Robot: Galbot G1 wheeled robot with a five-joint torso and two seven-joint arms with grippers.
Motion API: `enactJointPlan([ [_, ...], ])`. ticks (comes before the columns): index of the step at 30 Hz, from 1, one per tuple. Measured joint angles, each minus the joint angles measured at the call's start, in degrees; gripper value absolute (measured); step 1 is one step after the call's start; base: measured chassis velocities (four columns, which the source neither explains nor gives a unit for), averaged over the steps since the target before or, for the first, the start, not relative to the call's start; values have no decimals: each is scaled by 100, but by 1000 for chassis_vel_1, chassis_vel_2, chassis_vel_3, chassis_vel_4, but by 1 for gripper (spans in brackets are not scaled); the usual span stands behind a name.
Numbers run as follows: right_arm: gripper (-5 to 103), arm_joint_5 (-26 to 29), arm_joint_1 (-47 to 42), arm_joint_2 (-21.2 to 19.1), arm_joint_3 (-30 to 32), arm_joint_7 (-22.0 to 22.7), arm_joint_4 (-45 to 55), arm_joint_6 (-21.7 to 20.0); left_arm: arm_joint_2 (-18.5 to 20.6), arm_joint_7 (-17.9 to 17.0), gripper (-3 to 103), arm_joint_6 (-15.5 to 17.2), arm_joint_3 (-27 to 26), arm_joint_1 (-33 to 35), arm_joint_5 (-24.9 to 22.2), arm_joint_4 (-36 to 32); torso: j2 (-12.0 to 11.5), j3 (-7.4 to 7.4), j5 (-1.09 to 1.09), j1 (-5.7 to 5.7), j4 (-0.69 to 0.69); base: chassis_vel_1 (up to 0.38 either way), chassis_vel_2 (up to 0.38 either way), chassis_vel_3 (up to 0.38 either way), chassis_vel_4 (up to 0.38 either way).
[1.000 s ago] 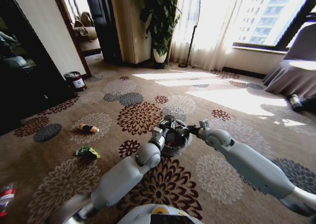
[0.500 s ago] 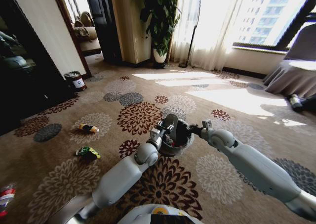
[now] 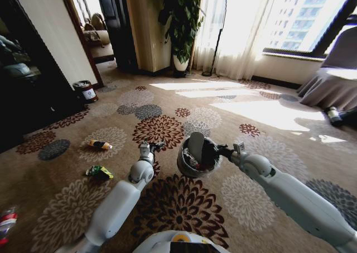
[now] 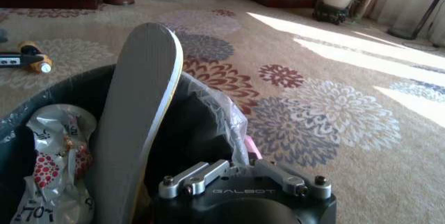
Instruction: Pick up the trash from the ground and place it into the trash bin.
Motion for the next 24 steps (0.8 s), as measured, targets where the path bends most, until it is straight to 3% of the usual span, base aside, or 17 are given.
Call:
enactJointPlan([
  [3, 1, -18, -27, -5, -12, -2, 114, -92, -37, 93, 100, -131, -128, 363, 121, 23, 0, 0, 0, 0, 0, 0, 0, 0, 0],
  [13, 1, -1, -21, -70, -27, 1, 256, -155, -108, 124, 100, -246, -133, 397, 381, 143, 0, 0, 2, 0, 0, 89, 60, -34, -26],
  [24, 1, 4, -109, -66, 1, 0, 351, -158, -165, 133, 100, -269, -41, 306, 461, 178, 0, 1, 1, 0, 2, 258, 268, -162, -184],
])
